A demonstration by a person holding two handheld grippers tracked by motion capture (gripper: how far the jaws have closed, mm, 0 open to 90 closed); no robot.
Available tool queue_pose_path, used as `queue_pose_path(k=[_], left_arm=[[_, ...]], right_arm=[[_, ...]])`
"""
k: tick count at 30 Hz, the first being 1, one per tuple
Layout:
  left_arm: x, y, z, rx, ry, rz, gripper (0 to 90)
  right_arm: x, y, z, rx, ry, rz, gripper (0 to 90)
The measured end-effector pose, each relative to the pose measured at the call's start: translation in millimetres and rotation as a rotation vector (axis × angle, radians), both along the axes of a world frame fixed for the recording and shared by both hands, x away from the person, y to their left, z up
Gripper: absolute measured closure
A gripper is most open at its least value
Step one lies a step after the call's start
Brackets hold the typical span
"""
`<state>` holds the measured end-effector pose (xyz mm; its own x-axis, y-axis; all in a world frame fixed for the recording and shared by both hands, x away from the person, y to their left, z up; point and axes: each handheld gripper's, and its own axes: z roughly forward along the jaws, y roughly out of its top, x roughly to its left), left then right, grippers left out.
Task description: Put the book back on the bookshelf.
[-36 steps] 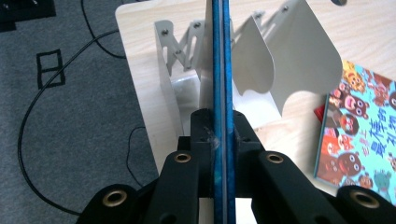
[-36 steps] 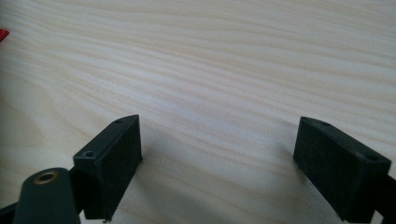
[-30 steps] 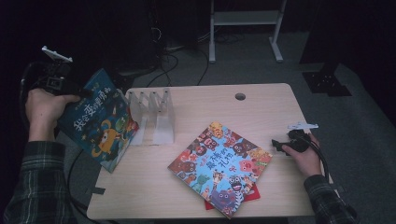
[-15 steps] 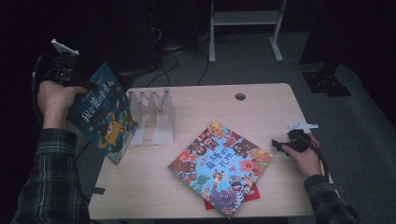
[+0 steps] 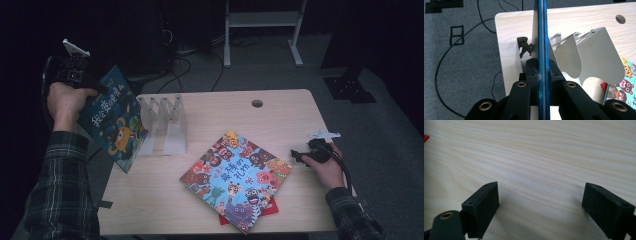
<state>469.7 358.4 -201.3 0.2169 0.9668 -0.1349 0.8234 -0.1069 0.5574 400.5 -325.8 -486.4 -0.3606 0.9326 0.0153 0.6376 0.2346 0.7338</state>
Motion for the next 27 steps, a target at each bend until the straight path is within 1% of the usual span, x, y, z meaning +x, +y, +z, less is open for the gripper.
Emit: queue_pose_path(k=[5, 9, 12, 16, 19, 20, 22, 25, 27], left_arm=[[4.0, 2.7, 0.0, -0.008, 0.005, 0.000, 82.3], [2.1, 5.2, -1.3, -0.016, -0.003, 0.000, 82.0], [-0.7, 5.7, -0.9, 0.000, -0.015, -0.003, 81.0], [-4.6, 4.1, -0.3, 0.009, -0.026, -0.021, 74.9], [-7.9, 4.5, 2.9, 0.022, -0.038, -0.029, 73.3], [-8.8, 4.6, 3.8, 0.017, -0.045, -0.026, 72.7], [-11.3, 7.0, 8.3, 0.023, -0.063, -0.030, 72.3], [-12.8, 7.9, 11.7, 0.029, -0.066, -0.030, 72.1], [-17.0, 7.5, 18.7, 0.032, -0.094, -0.035, 72.1]], right_arm=[[0.0, 0.1, 0.0, 0.000, 0.000, 0.000, 12.9], [0.1, 0.0, 0.0, 0.000, 0.000, 0.000, 12.9], [0.0, 0.0, 0.0, 0.000, -0.001, 0.000, 13.0], [-0.5, 0.3, -0.1, 0.000, 0.000, 0.002, 12.9], [-0.6, 0.3, -0.1, -0.001, -0.001, 0.002, 13.0], [-0.6, 0.3, -0.1, -0.001, -0.001, 0.002, 12.9], [-0.6, 0.3, -0.1, -0.001, -0.002, 0.003, 13.0], [-0.6, 0.3, -0.1, -0.001, -0.002, 0.002, 12.9], [-0.6, 0.4, -0.1, -0.001, -0.001, 0.002, 12.9]])
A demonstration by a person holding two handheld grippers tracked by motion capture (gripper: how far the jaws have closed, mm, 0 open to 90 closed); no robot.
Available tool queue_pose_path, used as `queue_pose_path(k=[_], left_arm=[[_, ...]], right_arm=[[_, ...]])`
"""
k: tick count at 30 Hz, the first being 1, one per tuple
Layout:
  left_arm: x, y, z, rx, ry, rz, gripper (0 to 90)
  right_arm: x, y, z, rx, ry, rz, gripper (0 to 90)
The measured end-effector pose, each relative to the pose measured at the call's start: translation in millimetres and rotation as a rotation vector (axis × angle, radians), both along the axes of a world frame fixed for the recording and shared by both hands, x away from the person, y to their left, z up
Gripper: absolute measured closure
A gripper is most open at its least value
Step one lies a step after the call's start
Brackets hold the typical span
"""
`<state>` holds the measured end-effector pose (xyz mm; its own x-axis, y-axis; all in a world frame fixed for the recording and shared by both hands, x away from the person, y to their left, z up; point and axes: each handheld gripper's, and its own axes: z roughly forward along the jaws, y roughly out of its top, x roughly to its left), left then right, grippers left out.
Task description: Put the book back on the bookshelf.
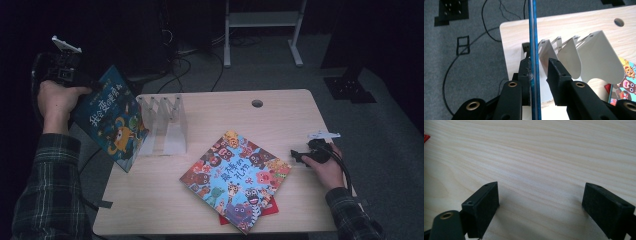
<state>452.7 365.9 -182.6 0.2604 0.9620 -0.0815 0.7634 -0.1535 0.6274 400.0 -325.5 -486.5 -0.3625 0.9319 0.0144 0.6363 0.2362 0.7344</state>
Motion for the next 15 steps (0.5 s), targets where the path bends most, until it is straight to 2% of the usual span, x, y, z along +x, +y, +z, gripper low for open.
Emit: queue_pose_path(k=[8, 15], left_arm=[[-10.8, -11.5, 18.6, 0.005, -0.065, -0.041, 72.4], [-10.7, -22.0, 15.5, 0.010, -0.063, -0.068, 73.1]], right_arm=[[0.1, 0.2, 0.1, -0.001, 0.000, 0.002, 12.9], [0.1, 0.4, 0.0, -0.001, -0.001, 0.003, 12.9]])
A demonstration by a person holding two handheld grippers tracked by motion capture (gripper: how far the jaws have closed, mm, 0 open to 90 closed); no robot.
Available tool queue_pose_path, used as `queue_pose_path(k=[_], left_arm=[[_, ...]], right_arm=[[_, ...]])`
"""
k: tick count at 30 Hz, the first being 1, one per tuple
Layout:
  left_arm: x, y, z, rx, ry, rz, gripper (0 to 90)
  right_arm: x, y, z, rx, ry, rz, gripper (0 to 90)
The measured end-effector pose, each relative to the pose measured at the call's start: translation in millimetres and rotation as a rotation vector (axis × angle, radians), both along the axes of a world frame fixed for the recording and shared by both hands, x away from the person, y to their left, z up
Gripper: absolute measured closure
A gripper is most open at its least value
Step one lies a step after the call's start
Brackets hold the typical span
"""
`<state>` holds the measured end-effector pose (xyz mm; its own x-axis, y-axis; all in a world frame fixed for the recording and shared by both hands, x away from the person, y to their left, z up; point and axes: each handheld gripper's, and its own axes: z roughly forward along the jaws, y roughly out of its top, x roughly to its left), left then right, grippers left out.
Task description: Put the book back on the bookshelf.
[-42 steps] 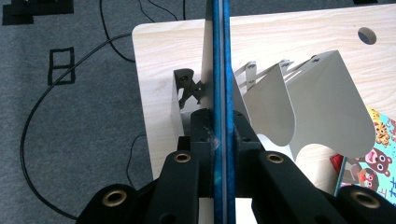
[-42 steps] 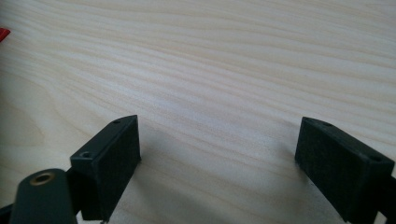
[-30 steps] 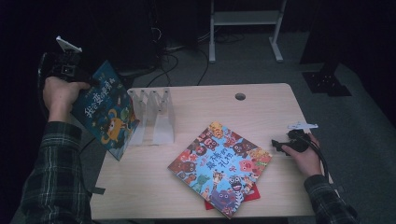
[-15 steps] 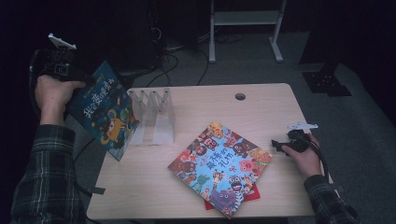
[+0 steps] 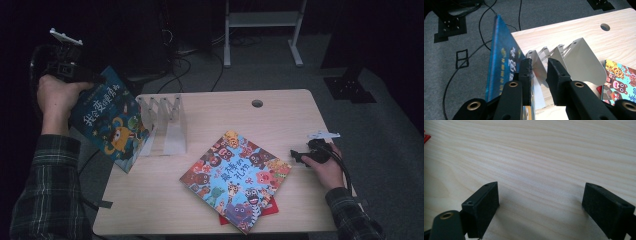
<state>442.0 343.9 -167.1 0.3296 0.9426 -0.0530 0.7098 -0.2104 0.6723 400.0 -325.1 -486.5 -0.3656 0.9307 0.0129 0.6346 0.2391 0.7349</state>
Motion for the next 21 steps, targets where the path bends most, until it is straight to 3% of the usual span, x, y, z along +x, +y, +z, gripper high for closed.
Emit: queue_pose_path(k=[7, 14, 19, 21], left_arm=[[-0.5, -11.3, -11.0, -0.003, 0.001, -0.030, 75.7], [-5.7, -29.3, -26.8, -0.019, 0.005, -0.105, 81.1], [-9.2, -38.6, -36.5, -0.022, 0.013, -0.141, 89.5], [-13.8, -46.9, -47.2, -0.035, 0.014, -0.173, 89.8]], right_arm=[[0.0, 0.1, 0.1, 0.001, 0.001, 0.000, 13.0], [0.0, 0.1, 0.0, 0.001, 0.000, 0.000, 12.9], [0.0, 0.1, 0.0, 0.001, 0.000, 0.000, 12.9], [0.0, 0.1, 0.0, 0.001, 0.000, 0.001, 12.9]])
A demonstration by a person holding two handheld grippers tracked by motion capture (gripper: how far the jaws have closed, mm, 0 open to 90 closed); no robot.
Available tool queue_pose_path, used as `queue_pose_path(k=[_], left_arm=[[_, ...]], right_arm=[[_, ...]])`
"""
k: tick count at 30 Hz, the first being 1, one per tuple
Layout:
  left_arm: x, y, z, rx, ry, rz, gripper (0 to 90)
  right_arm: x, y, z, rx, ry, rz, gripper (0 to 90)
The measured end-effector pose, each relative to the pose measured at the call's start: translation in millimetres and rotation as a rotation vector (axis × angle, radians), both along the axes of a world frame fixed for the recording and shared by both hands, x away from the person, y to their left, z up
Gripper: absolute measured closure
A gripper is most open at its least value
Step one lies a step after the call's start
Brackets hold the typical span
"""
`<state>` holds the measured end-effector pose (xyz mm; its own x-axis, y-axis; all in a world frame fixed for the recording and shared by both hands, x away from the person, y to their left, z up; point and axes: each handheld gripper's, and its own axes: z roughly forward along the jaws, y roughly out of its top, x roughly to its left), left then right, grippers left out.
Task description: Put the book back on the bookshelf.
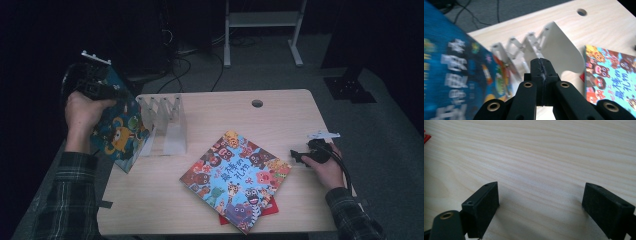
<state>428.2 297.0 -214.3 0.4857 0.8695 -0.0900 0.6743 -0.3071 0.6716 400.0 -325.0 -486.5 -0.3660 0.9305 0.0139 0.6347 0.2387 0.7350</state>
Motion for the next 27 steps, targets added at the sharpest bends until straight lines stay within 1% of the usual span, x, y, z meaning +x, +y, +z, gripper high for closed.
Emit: queue_pose_path(k=[2, 3, 5, 8, 10, 12, 15, 17, 19, 21, 22, 25, 26, 27], left_arm=[[-3.4, -5.7, -8.7, -0.007, 0.003, -0.022, 89.8], [-3.4, -5.7, -8.7, -0.007, 0.003, -0.022, 89.8], [-5.4, -9.8, -15.2, -0.011, 0.007, -0.034, 89.9], [-8.6, -16.6, -26.0, -0.007, 0.020, -0.050, 89.8], [-10.7, -21.6, -34.1, -0.005, 0.028, -0.070, 89.8], [-12.5, -26.0, -41.0, -0.009, 0.027, -0.068, 89.8], [-14.9, -34.7, -54.4, 0.005, 0.022, -0.065, 89.5], [-17.0, -41.8, -65.6, 0.012, 0.029, -0.072, 89.4], [-18.2, -48.3, -75.4, 0.033, 0.039, -0.069, 89.4], [-19.6, -53.1, -83.8, 0.036, 0.049, -0.072, 89.4], [-20.8, -56.1, -88.5, 0.031, 0.052, -0.075, 87.6], [-25.6, -63.6, -101.2, 0.036, 0.064, -0.109, 86.3], [-27.8, -66.8, -107.0, 0.028, 0.072, -0.120, 86.4], [-29.3, -68.8, -110.4, 0.029, 0.075, -0.134, 86.4]], right_arm=[[0.0, 0.0, 0.0, 0.000, 0.000, 0.000, 13.0], [0.0, 0.0, 0.0, 0.000, 0.000, 0.000, 13.0], [0.0, 0.0, -0.1, 0.000, -0.001, 0.000, 12.9], [0.0, 0.1, -0.1, 0.000, -0.001, 0.000, 12.9], [0.0, 0.0, 0.0, 0.000, 0.000, 0.001, 12.9], [0.0, 0.0, -0.1, -0.001, -0.001, 0.001, 13.0], [-0.1, 0.3, 0.0, 0.001, 0.001, 0.000, 13.0], [-0.3, 0.4, 0.0, 0.001, 0.001, 0.001, 13.0], [-0.4, 0.4, 0.0, 0.001, 0.001, 0.003, 13.0], [-0.4, 0.4, 0.0, 0.000, 0.001, 0.005, 13.0], [-0.5, 0.5, 0.0, 0.000, 0.001, 0.006, 13.0], [-0.7, 0.6, 0.0, 0.000, 0.001, 0.007, 13.1], [-0.7, 0.6, 0.0, 0.000, 0.001, 0.007, 13.2], [-0.6, 0.6, 0.0, 0.000, 0.000, 0.009, 13.1]])
